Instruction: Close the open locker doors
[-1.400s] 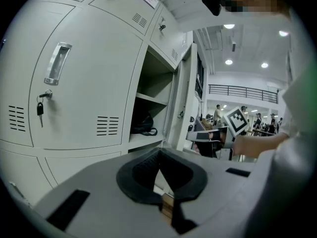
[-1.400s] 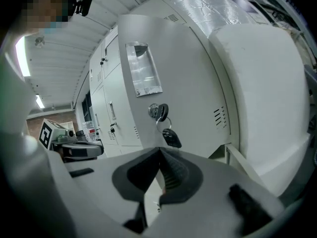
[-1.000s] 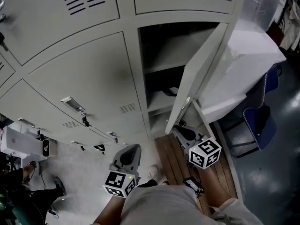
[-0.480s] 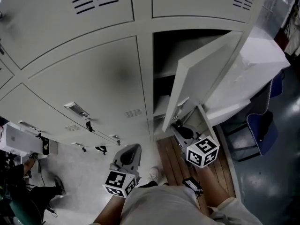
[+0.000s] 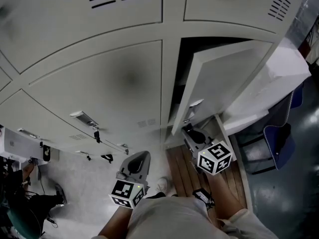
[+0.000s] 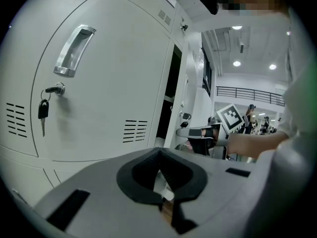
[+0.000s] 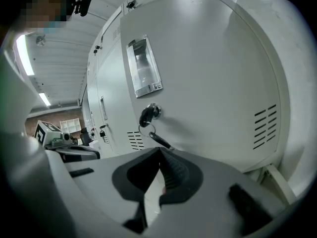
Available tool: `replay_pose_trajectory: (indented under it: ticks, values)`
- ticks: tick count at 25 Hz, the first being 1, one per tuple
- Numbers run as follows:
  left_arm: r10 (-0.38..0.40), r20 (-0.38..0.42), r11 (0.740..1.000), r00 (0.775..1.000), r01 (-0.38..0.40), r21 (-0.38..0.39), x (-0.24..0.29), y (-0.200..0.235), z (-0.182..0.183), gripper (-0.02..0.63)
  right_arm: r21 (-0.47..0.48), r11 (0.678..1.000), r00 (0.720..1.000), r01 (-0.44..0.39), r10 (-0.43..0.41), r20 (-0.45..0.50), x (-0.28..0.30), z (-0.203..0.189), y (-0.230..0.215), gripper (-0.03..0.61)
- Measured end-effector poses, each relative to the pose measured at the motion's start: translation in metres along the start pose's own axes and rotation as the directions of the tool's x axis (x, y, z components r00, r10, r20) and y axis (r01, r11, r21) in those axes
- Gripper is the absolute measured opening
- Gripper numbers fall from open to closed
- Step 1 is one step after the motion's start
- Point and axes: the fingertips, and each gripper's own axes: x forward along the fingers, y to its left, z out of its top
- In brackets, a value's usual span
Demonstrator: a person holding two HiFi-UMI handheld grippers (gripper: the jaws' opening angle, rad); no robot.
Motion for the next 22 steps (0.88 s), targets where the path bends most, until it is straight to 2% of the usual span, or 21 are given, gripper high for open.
replay_pose_trajectory:
  ticks: [15, 22]
  values:
    - [0.018, -0.009, 1.0, 1.0, -0.018, -0.013, 0.006, 0.025, 0.002, 0.014, 0.009, 1.0, 1.0, -0.003, 0.003, 0.004, 0.027, 0.009, -0.011, 0.028]
    - [0.002, -0.01, 1.0, 1.0, -0.002, -0.009, 0.012, 0.024, 0.004, 0.014, 0.013, 1.0, 1.0, 0.0, 0.0, 0.004, 0.028, 0.009, -0.011, 0.028]
